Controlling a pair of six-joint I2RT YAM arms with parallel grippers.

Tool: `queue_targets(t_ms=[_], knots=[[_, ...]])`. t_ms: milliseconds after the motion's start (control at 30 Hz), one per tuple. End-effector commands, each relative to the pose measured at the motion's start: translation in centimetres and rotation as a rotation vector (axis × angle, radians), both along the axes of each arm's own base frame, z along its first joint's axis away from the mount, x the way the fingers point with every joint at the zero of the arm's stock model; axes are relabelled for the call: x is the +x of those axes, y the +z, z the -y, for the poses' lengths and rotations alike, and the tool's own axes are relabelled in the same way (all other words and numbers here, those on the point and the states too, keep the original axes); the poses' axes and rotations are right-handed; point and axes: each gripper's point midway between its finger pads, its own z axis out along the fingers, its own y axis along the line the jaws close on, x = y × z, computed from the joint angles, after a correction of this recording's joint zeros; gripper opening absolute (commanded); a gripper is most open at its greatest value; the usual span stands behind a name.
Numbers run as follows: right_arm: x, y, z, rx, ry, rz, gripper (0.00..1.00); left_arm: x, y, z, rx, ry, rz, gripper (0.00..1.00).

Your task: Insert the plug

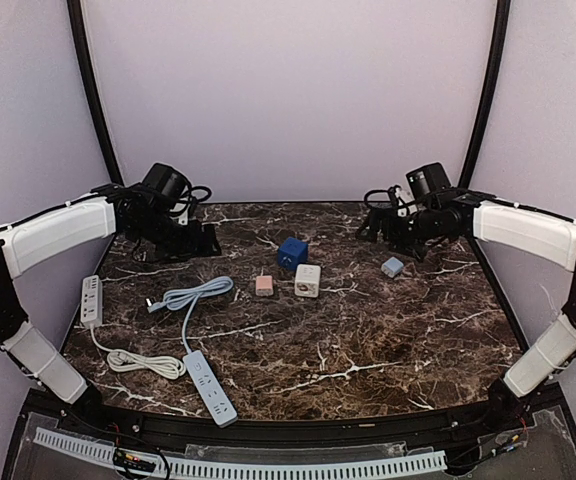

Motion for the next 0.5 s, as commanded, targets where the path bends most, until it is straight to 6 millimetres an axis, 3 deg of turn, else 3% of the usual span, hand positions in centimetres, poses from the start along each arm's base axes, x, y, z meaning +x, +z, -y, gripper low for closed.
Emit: queue_targets(t_ms=[0, 233, 467], knots=[[-1.0, -0.7, -1.5, -0.036, 0.077, -0.001, 0.99, -0.7, -0.7, 1.4, -0.005, 0.016, -0.016, 0.88], [-2.4, -1.4, -3.6, -0.054, 0.137, -0.017, 0.99, -1.0, -1.0, 3.5, -0.016, 0.0, 0.007, 0.87], [-3.0, -2.7, -5.6, -0.102, 0.155, -0.017, 0.99, -1.0, 0.3, 4.2, -0.012, -0.045, 0.038, 0.87]])
